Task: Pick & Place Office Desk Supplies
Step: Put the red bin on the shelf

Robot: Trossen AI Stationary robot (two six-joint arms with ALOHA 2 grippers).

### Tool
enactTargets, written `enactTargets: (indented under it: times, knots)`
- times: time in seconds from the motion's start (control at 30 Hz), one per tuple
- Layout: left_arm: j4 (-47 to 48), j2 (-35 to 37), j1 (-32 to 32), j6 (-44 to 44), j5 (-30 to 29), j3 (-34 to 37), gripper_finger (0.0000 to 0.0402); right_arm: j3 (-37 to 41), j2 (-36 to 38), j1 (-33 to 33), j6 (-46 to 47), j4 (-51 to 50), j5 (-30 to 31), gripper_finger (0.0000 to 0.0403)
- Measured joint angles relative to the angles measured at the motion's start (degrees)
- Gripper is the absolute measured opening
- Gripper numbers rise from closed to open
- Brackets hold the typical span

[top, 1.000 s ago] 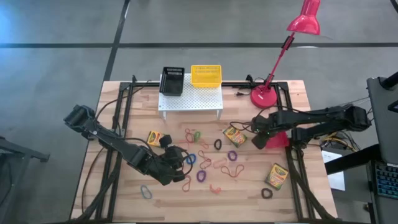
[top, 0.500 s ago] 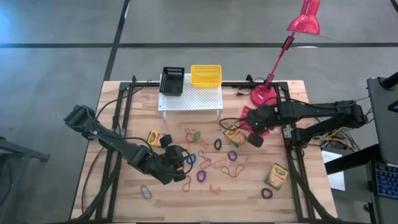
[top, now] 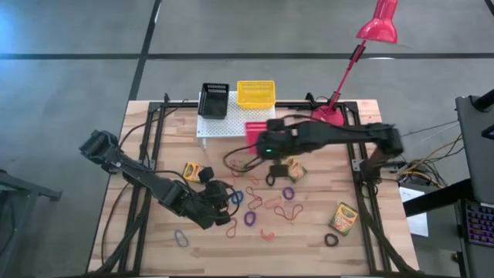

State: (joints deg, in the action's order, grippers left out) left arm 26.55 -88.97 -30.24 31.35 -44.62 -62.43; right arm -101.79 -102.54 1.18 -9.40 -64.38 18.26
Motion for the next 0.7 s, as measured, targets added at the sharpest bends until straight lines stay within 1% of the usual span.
enactTargets:
  times: [0.1, 0.17, 0.27, 0.33, 0.47, 0.57, 0.7]
  knots:
    - [0.0, 0.0, 0.0, 0.0, 0.0, 0.0, 0.0115, -5.84, -5.61, -0.63, -2.83, -0.52, 0.59, 0.0013]
    - [0.0, 0.0, -0.04, 0.15, 0.0, 0.0, 0.0115, -9.5, -8.77, -1.07, -3.11, -2.0, 2.68, 0.0013]
    - [0.0, 0.0, -0.04, 0.18, 0.0, 0.0, 0.0115, -14.3, -12.35, -2.02, -3.31, -4.83, 5.94, 0.0013]
    - [0.0, 0.0, -0.04, 0.18, 0.02, 0.0, 0.0115, -16.55, -14.17, -2.94, -3.76, -6.41, 6.34, 0.0013]
    - [-0.07, 0.0, -0.04, 0.19, 0.02, 0.0, 0.0115, -19.21, -16.79, -4.48, -4.9, -8.49, 6.37, 0.0013]
    - [-0.17, 0.0, -0.07, 0.2, 0.0, 0.0, 0.0115, -19.7, -17.29, -5.53, -5.69, -8.29, 6.36, 0.0016]
    - [-0.17, 0.0, -0.07, 0.2, 0.02, 0.0, 0.0115, -19.5, -17.21, -6.64, -5.78, -7.68, 6.38, 0.0041]
